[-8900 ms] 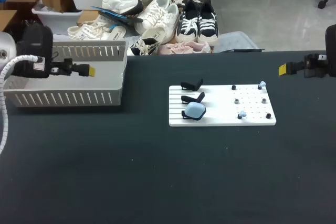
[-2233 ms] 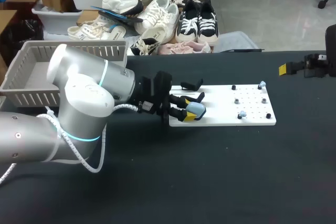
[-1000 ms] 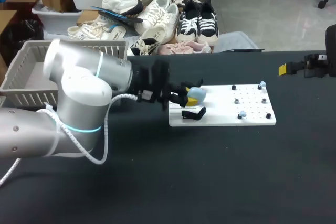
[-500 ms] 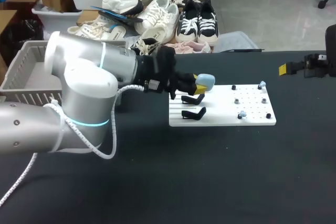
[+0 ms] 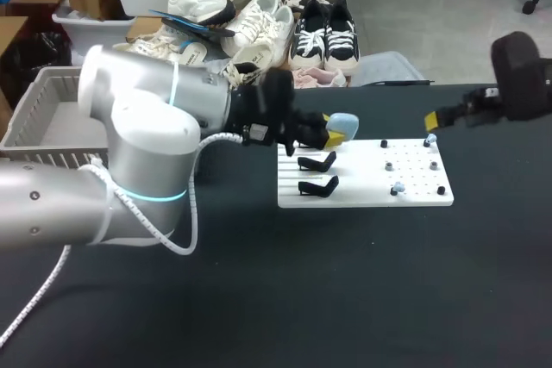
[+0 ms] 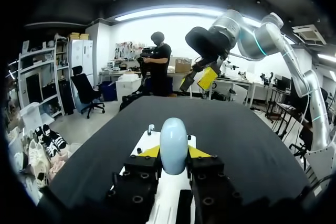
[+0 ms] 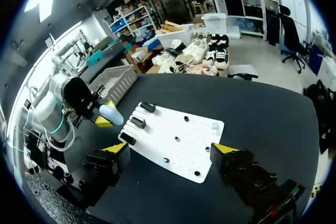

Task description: Pick up each earbud case from the left stands, insert the matching earbuds, close the lid, and place the case in the box.

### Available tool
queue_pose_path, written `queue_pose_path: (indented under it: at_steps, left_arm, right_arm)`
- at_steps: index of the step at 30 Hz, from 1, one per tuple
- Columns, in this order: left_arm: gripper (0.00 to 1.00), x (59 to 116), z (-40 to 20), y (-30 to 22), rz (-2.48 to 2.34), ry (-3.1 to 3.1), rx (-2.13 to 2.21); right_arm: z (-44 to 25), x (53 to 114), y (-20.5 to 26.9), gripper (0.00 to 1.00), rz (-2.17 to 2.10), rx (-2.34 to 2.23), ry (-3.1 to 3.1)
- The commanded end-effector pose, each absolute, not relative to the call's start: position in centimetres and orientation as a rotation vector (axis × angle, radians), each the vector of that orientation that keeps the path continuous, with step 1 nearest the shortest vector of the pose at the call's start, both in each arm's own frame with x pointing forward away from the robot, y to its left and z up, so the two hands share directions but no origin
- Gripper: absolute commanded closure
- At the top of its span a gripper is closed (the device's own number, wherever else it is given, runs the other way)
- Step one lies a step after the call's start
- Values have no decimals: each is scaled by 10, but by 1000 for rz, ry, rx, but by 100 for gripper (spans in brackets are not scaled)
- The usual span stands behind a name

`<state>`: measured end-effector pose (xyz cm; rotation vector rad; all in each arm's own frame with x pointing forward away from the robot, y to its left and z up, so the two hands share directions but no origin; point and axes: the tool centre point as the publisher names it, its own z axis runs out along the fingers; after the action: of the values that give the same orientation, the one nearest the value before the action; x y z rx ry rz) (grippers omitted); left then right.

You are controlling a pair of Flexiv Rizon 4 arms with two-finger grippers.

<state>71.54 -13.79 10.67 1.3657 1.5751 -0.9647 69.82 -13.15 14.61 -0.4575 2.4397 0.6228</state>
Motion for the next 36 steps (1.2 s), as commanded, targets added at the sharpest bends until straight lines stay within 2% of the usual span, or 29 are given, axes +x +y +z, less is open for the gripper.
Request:
queue_pose_path:
  at_steps: [1, 11, 36]
  left_arm:
    - [100, 723, 106, -147, -969, 1568, 1383]
    - [100, 735, 110, -161, -963, 1559, 1391]
    - [100, 728, 109, -187, -963, 1557, 1416]
  right_arm:
    - [139, 712, -111, 0, 665, -513, 2446]
    - [134, 717, -84, 0, 685, -583, 2444]
    - [126, 722, -74, 0, 734, -648, 2427]
